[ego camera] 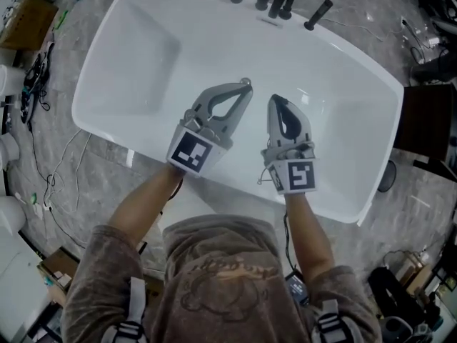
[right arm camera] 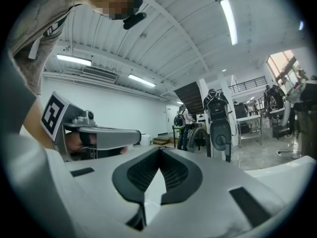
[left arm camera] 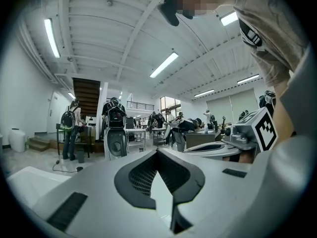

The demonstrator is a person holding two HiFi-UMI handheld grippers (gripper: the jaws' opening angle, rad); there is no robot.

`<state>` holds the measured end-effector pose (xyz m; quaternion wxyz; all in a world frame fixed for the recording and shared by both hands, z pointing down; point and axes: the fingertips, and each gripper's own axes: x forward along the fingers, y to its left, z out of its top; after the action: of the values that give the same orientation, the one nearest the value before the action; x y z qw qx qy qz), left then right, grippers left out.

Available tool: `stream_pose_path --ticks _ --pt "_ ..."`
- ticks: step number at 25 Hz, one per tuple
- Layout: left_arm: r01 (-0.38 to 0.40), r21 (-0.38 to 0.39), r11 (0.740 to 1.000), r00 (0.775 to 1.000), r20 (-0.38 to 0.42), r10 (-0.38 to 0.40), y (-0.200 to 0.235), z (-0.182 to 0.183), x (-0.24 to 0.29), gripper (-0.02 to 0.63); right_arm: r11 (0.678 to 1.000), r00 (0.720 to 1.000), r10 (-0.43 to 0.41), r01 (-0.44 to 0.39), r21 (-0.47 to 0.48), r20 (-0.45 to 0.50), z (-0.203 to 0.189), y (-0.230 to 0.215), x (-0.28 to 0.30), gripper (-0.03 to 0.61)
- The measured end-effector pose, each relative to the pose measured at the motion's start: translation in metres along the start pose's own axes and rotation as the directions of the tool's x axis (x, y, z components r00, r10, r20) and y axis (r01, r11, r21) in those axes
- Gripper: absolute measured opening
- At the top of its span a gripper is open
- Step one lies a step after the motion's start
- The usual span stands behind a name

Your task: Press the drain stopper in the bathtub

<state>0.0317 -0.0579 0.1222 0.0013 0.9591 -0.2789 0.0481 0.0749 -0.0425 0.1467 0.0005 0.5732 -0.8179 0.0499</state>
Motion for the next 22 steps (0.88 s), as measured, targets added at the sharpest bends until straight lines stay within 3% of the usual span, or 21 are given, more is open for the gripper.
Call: stream_pose_path --ticks 8,22 --pt "0.014 0.01 1.0 1.0 0.02 -0.014 0.037 -0.044 0.013 0.0 1.0 1.0 0.007 -0.007 -0.014 -0.002 -0.043 -0.001 0.034 0.0" --pt "0.086 0.027 0.996 0.996 0.005 -0.086 0.063 -0.142 0.028 0.0 1.0 0.999 -0.007 0.006 -0.027 -0.038 -0.134 -0.003 0.073 0.0"
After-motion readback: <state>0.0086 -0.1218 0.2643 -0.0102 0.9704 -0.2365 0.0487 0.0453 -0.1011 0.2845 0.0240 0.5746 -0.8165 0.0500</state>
